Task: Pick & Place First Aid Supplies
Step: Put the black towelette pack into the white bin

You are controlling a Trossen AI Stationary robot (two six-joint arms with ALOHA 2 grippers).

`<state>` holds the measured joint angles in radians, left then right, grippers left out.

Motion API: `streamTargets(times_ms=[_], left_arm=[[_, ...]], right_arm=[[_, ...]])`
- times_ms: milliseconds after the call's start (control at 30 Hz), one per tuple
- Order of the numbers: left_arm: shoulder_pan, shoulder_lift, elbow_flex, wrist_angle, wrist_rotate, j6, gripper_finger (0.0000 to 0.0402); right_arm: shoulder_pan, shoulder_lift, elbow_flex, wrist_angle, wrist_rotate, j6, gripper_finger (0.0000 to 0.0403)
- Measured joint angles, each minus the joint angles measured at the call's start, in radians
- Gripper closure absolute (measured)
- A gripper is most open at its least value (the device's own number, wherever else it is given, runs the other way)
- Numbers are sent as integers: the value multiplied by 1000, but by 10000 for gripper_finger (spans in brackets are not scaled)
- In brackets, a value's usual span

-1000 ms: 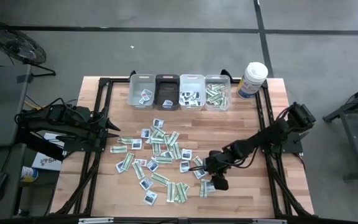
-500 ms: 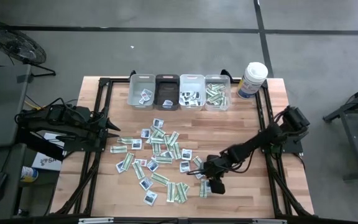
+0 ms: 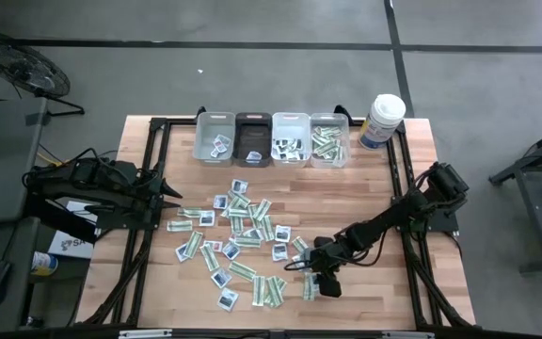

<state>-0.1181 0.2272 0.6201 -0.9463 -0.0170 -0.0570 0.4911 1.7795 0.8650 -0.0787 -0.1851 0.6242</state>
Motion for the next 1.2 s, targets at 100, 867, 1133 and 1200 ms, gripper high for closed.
streamTargets(times_ms=[100, 867, 1133, 1200], left_arm=[[0, 0, 0, 0, 0, 0, 283], [0, 0, 0, 0, 8, 0, 283], [0, 0, 0, 0, 9, 0, 283], [0, 0, 0, 0, 9, 0, 283]], right_arm=[[0, 1, 0, -7, 10, -13, 265], [2, -37, -5, -30, 16, 34, 400], [2, -136, -5, -87, 56, 35, 401], [1, -165, -5, -103, 97, 48, 401]])
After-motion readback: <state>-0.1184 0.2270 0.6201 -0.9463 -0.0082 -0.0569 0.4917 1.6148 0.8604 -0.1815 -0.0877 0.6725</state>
